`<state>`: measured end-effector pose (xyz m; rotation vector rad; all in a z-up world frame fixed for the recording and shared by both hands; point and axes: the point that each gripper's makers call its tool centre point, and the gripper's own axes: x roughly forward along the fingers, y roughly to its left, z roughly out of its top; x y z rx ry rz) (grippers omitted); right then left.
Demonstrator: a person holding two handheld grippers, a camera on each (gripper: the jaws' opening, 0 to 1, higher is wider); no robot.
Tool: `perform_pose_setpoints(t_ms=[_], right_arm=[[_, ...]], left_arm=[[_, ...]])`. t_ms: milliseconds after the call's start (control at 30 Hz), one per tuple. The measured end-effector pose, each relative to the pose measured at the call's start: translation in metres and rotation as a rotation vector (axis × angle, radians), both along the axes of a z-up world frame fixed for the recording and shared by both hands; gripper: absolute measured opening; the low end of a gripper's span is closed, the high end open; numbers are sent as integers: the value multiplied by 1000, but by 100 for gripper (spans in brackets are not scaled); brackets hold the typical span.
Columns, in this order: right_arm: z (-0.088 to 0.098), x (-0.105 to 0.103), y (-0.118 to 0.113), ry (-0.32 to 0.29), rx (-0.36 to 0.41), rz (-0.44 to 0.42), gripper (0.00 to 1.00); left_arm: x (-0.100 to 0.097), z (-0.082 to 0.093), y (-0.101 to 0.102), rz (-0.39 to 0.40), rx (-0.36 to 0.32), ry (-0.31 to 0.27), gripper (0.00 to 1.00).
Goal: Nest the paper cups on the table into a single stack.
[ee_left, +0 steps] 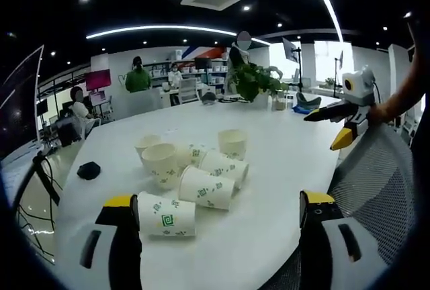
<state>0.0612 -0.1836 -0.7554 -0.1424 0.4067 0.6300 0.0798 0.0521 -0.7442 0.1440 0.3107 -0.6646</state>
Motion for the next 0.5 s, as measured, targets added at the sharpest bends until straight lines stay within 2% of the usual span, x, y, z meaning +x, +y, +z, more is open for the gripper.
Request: perform_pose_setpoints(t_ms=[500], right_arm=[[-1,0,-2,-2,4,1,100]], left_arm=[[0,2,-1,-1,-4,-6,99]])
